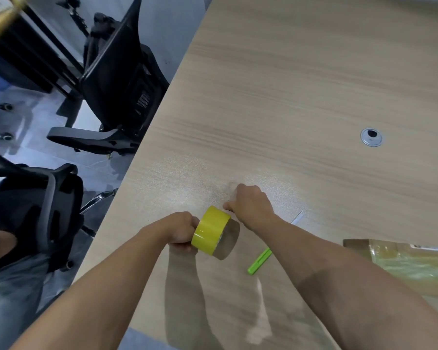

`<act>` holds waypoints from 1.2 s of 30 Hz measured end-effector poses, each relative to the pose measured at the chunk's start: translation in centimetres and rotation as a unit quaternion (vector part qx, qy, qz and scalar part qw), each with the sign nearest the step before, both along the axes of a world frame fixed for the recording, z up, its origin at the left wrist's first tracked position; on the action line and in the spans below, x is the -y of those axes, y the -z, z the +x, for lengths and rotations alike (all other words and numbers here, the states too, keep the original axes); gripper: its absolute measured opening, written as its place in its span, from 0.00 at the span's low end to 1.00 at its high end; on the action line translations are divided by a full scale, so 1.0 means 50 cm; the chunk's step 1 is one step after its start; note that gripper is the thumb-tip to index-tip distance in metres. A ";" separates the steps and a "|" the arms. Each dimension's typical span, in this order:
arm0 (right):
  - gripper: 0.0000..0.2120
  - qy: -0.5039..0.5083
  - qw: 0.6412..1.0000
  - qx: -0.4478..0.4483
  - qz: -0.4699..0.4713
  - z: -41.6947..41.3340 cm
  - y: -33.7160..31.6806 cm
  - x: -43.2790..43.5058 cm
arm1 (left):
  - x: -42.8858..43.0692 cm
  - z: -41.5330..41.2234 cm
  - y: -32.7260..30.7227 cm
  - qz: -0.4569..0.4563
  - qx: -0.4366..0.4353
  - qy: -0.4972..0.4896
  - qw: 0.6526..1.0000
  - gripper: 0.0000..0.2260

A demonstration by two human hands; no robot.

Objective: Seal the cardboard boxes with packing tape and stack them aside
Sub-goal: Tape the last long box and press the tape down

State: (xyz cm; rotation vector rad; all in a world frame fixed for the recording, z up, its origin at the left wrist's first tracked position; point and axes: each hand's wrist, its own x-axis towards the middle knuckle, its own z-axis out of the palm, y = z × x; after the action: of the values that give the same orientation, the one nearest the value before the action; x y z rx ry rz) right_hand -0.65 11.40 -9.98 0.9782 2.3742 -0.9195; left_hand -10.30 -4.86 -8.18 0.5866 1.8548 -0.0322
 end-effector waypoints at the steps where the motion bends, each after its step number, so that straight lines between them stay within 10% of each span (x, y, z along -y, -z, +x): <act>1: 0.18 0.004 1.000 -0.010 -0.003 0.003 0.002 0.002 | 0.003 -0.001 0.001 0.003 0.003 -0.012 1.000 0.11; 14: 0.14 0.036 0.989 -0.128 -0.062 0.075 -0.045 -0.015 | -0.029 -0.017 -0.045 0.076 -0.183 -0.061 0.978 0.14; 21: 0.11 0.023 0.979 -0.200 -0.019 0.159 -0.111 -0.062 | -0.120 0.052 -0.140 0.288 -0.319 -0.246 0.869 0.09; 36: 0.10 0.112 0.968 -0.209 0.081 0.537 -0.143 -0.243 | -0.365 0.509 -0.081 0.305 -0.081 -0.280 0.907 0.07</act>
State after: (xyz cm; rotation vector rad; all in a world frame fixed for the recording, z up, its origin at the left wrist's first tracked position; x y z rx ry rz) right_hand 26.22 23.54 -2.83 1.2391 2.7651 -1.1206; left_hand 15.17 13.39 -4.14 0.4498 2.1343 0.9361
